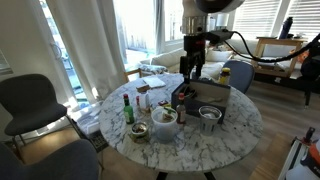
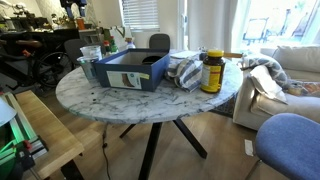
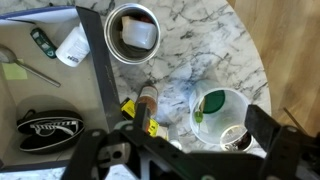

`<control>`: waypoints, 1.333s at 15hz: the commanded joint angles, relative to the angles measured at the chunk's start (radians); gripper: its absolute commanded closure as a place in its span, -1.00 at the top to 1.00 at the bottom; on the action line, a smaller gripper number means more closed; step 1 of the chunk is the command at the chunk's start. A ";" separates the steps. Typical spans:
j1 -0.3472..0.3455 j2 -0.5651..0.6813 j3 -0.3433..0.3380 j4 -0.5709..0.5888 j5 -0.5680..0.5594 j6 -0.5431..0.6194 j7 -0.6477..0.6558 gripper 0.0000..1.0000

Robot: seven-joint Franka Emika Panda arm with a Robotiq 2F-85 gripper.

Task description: Remove the sachet from the clear cup

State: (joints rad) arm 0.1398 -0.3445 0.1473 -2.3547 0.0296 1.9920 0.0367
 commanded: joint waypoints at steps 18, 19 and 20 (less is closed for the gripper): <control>0.060 0.573 0.040 0.293 -0.102 0.149 -0.010 0.39; 0.060 0.581 0.041 0.304 -0.103 0.142 -0.011 0.38; 0.062 0.591 0.043 0.315 -0.100 0.129 -0.014 0.37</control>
State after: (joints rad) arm 0.1907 0.2098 0.1943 -2.0873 -0.0619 2.1702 0.0341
